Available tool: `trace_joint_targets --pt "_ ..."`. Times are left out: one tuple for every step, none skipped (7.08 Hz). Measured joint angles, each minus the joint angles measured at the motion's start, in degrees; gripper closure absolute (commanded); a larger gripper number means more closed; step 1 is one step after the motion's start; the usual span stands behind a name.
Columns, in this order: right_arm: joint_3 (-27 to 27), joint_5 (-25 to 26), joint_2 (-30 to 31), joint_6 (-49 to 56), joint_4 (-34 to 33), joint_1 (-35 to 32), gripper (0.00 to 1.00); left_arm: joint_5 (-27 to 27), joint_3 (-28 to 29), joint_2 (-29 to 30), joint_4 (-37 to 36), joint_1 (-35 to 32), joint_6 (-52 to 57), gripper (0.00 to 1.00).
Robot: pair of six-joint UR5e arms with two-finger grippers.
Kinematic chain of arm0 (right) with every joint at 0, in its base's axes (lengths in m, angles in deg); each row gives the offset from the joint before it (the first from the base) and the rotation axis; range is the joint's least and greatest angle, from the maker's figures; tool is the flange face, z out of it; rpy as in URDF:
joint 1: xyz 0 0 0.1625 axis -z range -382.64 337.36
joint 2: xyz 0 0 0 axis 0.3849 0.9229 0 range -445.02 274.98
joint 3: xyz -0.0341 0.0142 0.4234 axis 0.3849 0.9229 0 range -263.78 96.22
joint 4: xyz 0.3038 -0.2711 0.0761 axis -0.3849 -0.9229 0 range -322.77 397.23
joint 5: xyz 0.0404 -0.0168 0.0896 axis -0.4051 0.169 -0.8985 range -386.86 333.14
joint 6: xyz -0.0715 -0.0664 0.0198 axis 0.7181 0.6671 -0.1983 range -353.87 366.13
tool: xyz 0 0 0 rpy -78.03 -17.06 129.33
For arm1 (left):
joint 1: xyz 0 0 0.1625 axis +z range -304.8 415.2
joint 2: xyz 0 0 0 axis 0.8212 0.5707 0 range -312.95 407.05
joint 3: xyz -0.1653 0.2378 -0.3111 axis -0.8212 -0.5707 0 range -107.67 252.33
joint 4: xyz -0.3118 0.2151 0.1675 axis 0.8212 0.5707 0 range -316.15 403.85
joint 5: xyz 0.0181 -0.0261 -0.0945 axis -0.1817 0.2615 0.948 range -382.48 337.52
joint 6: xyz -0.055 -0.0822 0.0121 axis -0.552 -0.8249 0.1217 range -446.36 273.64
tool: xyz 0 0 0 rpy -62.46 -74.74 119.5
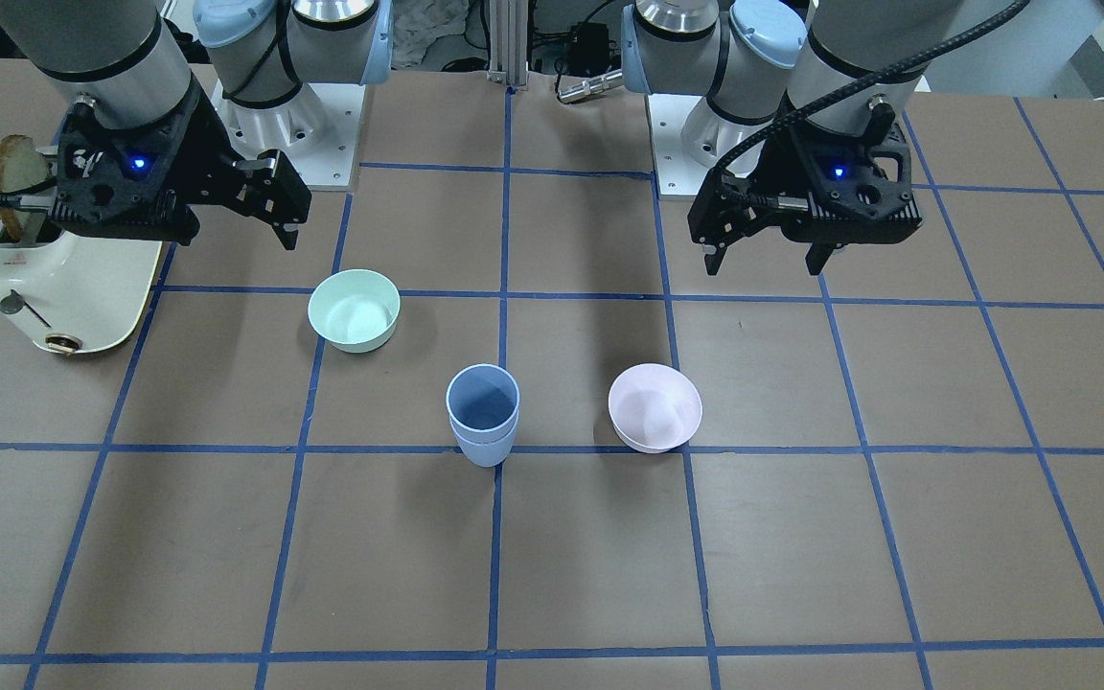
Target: Stack blue cups with both arms
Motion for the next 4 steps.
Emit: trace_joint_targets --pt "0.0 0.4 0.0 0.0 0.0 0.0 0.0 0.0 0.0 0.0 0.0 0.0 0.0 0.0" --pt "0.0 1.2 0.0 0.0 -0.1 0.0 0.0 0.0 0.0 0.0 0.0 0.0 0.0 0.0" --pt "0.0 1.5 -0.1 0.0 -0.1 0.0 0.0 0.0 -0.1 0.0 0.0 0.0 0.0 0.0" --pt "0.0 1.6 -0.1 0.0 -0.1 0.0 0.0 0.0 -0.1 0.0 0.0 0.0 0.0 0.0"
